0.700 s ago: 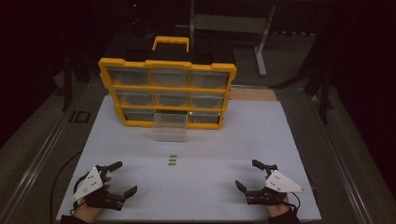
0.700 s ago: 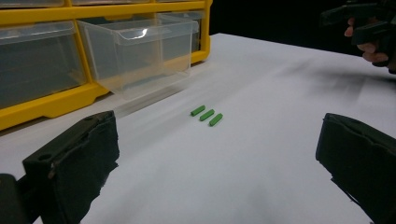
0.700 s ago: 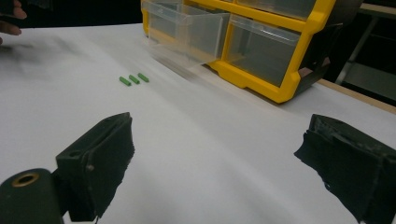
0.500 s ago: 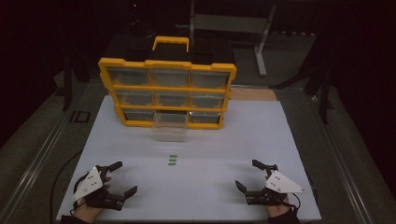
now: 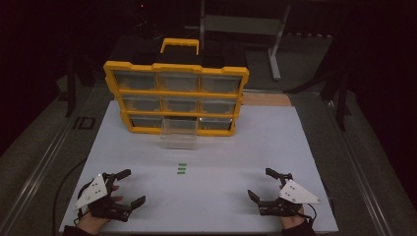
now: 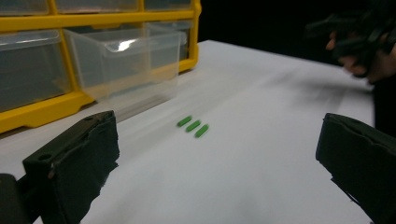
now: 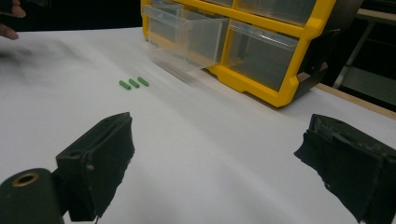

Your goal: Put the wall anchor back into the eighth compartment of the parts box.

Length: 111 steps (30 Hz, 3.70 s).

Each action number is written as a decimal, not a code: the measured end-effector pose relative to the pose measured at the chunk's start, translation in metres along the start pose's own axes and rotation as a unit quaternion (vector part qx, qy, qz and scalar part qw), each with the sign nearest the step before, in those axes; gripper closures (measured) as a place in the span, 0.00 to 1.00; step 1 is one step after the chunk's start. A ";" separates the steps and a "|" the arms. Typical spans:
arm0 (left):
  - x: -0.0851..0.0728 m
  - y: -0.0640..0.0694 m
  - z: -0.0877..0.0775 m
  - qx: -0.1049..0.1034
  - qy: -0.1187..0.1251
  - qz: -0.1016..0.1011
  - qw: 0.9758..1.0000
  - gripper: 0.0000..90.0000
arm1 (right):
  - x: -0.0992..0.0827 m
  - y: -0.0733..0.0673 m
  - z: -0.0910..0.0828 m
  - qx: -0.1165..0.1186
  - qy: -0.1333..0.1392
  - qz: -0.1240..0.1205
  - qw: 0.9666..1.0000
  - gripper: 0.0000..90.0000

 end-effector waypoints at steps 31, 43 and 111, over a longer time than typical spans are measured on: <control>0.076 -0.006 0.062 -0.122 -0.038 0.037 0.991 0.00 | 0.003 -0.003 0.002 0.011 0.005 0.005 1.000 0.10; 0.065 -0.011 0.100 -0.145 -0.064 0.040 0.986 0.07 | 0.002 -0.003 0.002 0.015 0.003 0.005 1.000 0.10; -0.006 -0.040 0.166 -0.123 -0.283 0.086 0.947 0.94 | 0.000 0.000 0.002 0.013 0.000 0.011 1.000 0.10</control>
Point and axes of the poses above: each handheld gripper's, and its own axes: z roughly forward along the jaws, x roughly out of its top, y roughly to its right, the point moved 7 cm from there along z, roughly forward along the jaws, and after that the axes turned 6 degrees about z, right-handed, at the moved point
